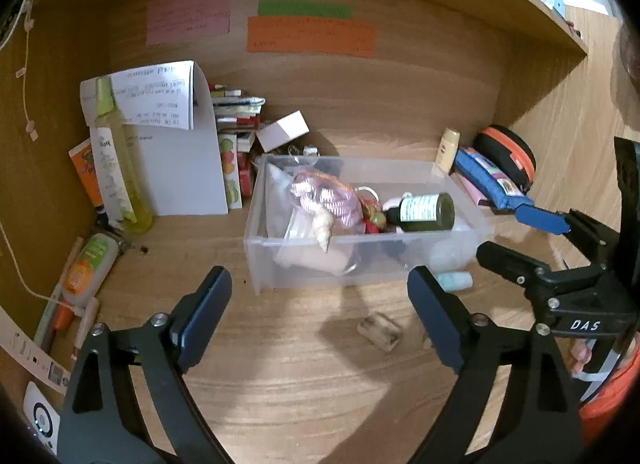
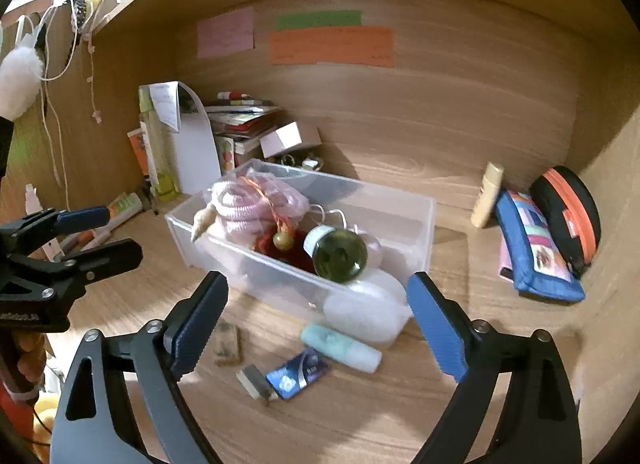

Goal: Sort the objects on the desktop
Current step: 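Grasp the beige soap bar with the left gripper while the right gripper grasps the grey block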

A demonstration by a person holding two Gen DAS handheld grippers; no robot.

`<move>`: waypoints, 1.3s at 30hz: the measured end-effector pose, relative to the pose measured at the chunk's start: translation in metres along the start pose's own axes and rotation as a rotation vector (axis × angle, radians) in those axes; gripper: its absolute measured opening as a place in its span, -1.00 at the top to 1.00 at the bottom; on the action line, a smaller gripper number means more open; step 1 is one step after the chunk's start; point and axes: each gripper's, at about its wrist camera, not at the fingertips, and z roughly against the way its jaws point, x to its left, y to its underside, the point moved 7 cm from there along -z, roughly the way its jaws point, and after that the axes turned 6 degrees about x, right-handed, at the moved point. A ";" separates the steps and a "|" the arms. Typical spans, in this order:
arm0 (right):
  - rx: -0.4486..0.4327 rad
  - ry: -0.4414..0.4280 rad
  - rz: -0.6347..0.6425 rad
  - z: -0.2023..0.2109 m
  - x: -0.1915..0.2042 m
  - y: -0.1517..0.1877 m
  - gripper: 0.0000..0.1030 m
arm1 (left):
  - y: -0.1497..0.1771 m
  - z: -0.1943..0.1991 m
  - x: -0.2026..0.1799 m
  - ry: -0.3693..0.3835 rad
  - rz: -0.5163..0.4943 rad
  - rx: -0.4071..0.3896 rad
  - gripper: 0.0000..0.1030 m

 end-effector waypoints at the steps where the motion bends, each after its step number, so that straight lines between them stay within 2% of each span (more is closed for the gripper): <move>1: 0.004 0.002 -0.001 0.001 -0.001 0.003 -0.76 | 0.003 -0.001 0.000 -0.002 -0.002 0.008 -0.75; 10: 0.082 0.014 -0.020 -0.007 -0.009 0.031 -0.76 | 0.037 -0.026 -0.006 0.011 -0.050 0.130 -0.76; 14: 0.153 0.015 -0.010 -0.018 -0.011 0.052 -0.76 | 0.052 -0.046 -0.013 0.032 -0.075 0.204 -0.75; 19: 0.228 -0.012 0.042 -0.029 -0.001 0.078 -0.76 | 0.059 -0.063 -0.027 0.056 -0.122 0.251 -0.75; 23: 0.248 -0.084 0.048 -0.034 0.007 0.085 -0.73 | 0.061 -0.074 -0.037 0.079 -0.168 0.291 -0.71; 24: 0.251 -0.103 0.043 -0.035 0.009 0.085 -0.67 | 0.061 -0.076 -0.039 0.081 -0.176 0.298 -0.59; 25: 0.255 -0.125 0.041 -0.035 0.012 0.085 -0.51 | 0.061 -0.079 -0.040 0.079 -0.190 0.308 -0.47; 28: 0.259 -0.150 0.050 -0.038 0.018 0.083 -0.19 | 0.063 -0.085 -0.044 0.075 -0.215 0.324 -0.43; 32: 0.263 -0.173 0.079 -0.043 0.029 0.079 0.04 | 0.062 -0.090 -0.048 0.095 -0.232 0.331 -0.39; 34: 0.271 -0.186 0.099 -0.048 0.037 0.079 0.24 | 0.060 -0.091 -0.049 0.107 -0.237 0.332 -0.31; 36: 0.270 -0.194 0.115 -0.051 0.042 0.078 0.34 | 0.058 -0.093 -0.050 0.117 -0.239 0.330 -0.25; 39: 0.275 -0.209 0.127 -0.052 0.045 0.076 0.51 | 0.054 -0.096 -0.050 0.126 -0.239 0.313 0.01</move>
